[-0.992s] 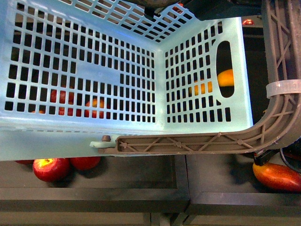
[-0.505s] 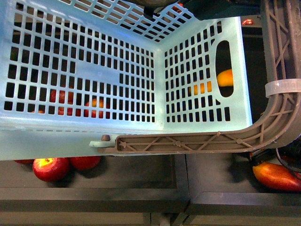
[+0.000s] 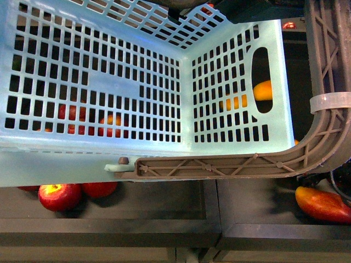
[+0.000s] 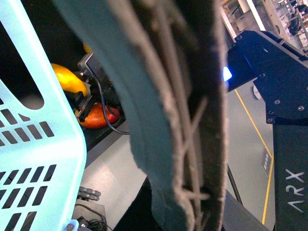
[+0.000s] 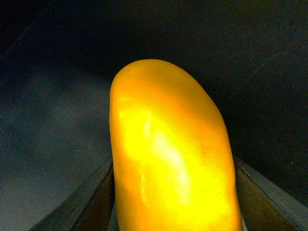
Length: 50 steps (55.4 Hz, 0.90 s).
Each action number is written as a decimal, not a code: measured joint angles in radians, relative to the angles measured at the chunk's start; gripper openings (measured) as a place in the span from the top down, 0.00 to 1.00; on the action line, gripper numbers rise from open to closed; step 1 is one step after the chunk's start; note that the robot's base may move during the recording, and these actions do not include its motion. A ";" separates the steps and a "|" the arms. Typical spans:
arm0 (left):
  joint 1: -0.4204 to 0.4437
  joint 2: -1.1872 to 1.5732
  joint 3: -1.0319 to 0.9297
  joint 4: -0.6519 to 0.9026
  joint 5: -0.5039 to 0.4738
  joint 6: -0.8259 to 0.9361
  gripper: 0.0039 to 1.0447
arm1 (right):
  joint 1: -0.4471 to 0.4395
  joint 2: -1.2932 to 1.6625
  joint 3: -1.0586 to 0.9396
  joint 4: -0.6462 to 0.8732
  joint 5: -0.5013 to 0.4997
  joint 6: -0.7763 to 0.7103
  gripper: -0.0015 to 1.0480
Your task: Pick mango and avocado into basket
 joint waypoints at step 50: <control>0.000 0.000 0.000 0.000 0.000 0.000 0.91 | -0.045 -0.724 -0.431 0.322 -0.194 0.610 0.43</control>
